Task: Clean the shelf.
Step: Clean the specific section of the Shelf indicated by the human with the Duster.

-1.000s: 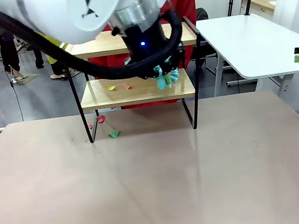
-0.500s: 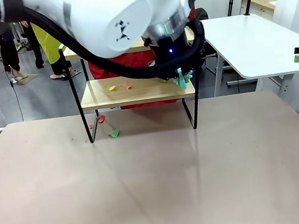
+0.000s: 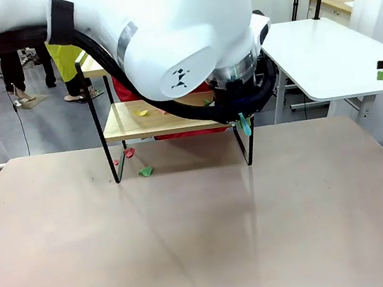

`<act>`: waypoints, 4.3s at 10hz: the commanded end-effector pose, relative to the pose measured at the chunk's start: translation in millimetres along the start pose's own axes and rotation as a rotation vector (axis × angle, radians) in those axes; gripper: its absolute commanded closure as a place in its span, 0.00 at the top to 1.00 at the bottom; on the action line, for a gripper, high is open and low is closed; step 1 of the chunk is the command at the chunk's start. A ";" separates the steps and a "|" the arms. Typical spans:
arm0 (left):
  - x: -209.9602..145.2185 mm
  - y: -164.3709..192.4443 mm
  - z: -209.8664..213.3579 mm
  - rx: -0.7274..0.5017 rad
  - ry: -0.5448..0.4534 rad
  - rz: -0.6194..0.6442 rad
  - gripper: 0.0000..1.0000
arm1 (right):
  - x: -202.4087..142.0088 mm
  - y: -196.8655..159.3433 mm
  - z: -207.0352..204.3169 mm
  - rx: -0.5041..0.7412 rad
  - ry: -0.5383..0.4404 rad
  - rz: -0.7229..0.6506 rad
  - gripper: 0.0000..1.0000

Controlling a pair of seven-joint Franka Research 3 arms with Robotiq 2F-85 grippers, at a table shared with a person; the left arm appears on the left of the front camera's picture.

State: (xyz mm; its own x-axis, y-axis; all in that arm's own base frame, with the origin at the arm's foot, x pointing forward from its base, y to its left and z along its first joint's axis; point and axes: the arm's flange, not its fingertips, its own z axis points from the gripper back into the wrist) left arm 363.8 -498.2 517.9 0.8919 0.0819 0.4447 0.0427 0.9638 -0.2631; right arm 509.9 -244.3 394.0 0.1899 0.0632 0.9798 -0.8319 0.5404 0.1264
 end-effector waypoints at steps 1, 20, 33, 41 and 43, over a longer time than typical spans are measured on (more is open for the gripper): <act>-4.6 -4.7 -12.6 -0.023 0.011 0.018 0.13 | 2.7 2.3 -1.5 0.001 -0.003 0.004 1.00; 44.2 201.3 -1.6 0.315 0.077 0.060 0.13 | 2.7 2.3 -1.5 0.001 -0.003 0.004 1.00; 29.9 210.5 38.3 0.524 -0.026 0.003 0.13 | 2.7 2.3 -1.5 0.001 -0.003 0.004 1.00; 31.5 268.1 69.4 -0.064 -0.061 -0.281 0.13 | 2.7 2.3 -1.5 0.001 -0.003 0.004 1.00; 35.9 289.0 75.1 -0.173 -0.018 -0.416 0.13 | 2.7 2.3 -1.5 0.001 -0.003 0.004 1.00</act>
State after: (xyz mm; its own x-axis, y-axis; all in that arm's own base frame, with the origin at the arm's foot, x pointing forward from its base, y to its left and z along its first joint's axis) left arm 378.1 -225.9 517.9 0.7886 -0.2186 0.5747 0.3717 0.9140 -0.1624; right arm 510.0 -244.1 393.9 0.1901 0.0631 0.9797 -0.8320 0.5401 0.1266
